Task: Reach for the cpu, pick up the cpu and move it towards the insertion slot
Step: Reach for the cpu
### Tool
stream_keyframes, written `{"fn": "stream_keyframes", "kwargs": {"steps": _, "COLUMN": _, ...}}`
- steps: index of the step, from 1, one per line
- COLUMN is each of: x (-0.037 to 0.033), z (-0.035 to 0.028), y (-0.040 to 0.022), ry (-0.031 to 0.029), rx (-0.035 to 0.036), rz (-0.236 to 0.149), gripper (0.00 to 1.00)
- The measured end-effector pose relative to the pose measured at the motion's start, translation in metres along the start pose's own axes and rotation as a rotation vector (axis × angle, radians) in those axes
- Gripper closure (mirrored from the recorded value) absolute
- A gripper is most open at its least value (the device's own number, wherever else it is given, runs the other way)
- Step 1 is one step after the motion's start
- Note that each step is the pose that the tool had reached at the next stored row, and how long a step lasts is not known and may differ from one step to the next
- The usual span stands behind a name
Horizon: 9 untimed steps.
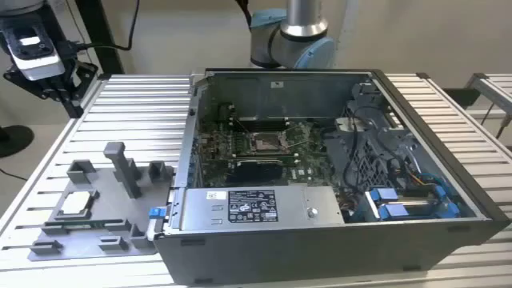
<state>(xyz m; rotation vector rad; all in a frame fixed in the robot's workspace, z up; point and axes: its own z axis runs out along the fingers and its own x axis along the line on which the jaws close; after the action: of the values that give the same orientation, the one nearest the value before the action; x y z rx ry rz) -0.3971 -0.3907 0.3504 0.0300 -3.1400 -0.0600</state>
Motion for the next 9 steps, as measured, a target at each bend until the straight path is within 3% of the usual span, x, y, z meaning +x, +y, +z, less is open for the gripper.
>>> {"fn": "stream_keyframes", "kwargs": {"steps": 9, "x": 0.0000, "z": 0.0000, "y": 0.0000, "ry": 0.0000, "rx": 0.0000, "rz": 0.000, "gripper": 1.00}}
